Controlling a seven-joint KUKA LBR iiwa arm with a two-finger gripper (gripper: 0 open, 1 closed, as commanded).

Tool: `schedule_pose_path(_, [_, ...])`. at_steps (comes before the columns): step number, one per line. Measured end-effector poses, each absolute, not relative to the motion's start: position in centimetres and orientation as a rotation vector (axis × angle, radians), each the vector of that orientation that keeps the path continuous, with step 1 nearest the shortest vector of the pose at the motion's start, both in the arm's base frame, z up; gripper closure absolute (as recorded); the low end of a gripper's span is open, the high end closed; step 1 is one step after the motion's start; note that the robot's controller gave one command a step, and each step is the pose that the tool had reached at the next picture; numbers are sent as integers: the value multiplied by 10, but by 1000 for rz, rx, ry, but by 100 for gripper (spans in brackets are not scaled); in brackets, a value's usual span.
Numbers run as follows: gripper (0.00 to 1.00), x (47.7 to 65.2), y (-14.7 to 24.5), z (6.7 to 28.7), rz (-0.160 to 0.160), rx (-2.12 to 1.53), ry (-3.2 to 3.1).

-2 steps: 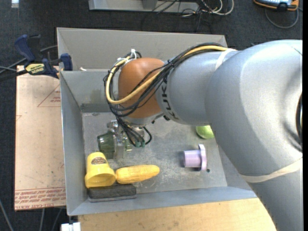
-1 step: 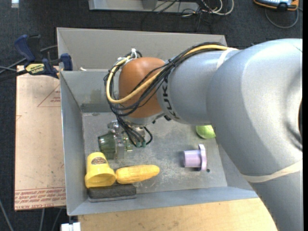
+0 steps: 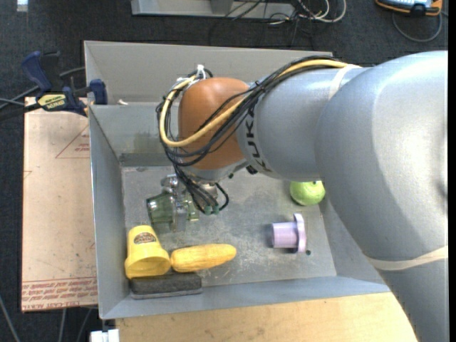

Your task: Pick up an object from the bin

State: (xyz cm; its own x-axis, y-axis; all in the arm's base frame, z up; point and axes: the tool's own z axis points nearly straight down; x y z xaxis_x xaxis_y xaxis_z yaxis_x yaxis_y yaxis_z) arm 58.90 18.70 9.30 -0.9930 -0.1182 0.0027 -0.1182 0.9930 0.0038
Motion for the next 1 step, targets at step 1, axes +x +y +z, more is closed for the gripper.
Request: schedule_pose_path(1, [100,592,188,110,-9,186,-3143])
